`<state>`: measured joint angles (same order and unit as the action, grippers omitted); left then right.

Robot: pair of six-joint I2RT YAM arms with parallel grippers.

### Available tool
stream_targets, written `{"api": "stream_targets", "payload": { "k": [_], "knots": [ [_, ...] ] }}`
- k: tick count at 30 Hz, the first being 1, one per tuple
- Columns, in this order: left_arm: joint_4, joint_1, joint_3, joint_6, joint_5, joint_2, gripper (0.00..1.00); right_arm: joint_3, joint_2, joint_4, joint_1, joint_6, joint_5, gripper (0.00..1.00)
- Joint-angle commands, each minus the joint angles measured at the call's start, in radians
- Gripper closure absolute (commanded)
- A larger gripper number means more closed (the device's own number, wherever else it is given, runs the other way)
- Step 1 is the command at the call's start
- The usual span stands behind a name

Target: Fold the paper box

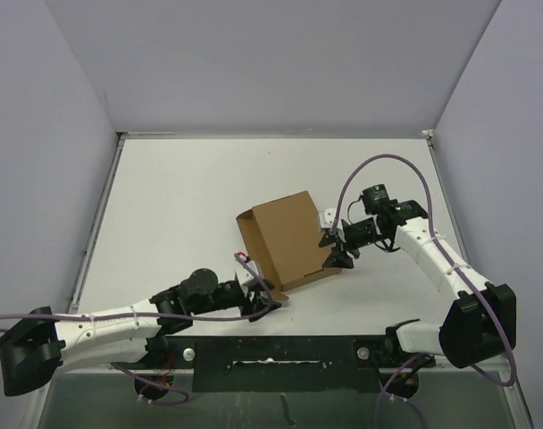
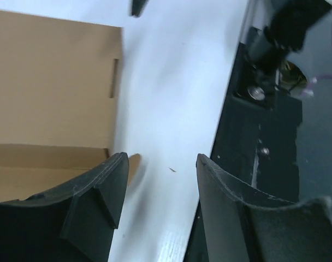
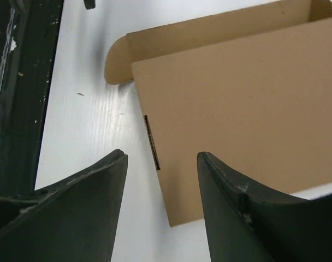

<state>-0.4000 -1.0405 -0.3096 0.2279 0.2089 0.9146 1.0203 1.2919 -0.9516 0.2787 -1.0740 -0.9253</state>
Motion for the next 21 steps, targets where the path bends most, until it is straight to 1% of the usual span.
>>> {"api": "stream_targets", "payload": {
  "k": [1,4,7,9,14,17,19,21],
  "knots": [
    [-0.275,-0.152,0.063,-0.246,-0.126,0.009,0.48,-0.053,-0.044,-0.015,0.052,-0.218,-0.085,0.44],
    [-0.361,-0.221,0.105,-0.330,-0.202,0.073,0.47,-0.108,-0.055,0.021,0.059,-0.261,-0.107,0.41],
    [-0.375,-0.280,0.098,-0.411,-0.276,0.153,0.45,-0.172,-0.064,0.084,0.058,-0.269,-0.120,0.40],
    [-0.383,-0.285,0.087,-0.446,-0.305,0.209,0.45,-0.189,-0.060,0.097,0.059,-0.283,-0.119,0.39],
    [-0.474,-0.284,0.098,-0.474,-0.369,0.294,0.45,-0.207,-0.058,0.128,0.060,-0.280,-0.108,0.40],
    [-0.446,-0.262,0.078,-0.458,-0.352,0.314,0.47,-0.208,-0.051,0.141,0.066,-0.278,-0.094,0.41],
    [-0.399,-0.220,0.060,-0.427,-0.287,0.328,0.48,-0.204,-0.047,0.147,0.073,-0.271,-0.088,0.41],
    [-0.389,-0.180,0.055,-0.406,-0.226,0.338,0.49,-0.201,-0.043,0.155,0.075,-0.254,-0.083,0.42]
  ]
}}
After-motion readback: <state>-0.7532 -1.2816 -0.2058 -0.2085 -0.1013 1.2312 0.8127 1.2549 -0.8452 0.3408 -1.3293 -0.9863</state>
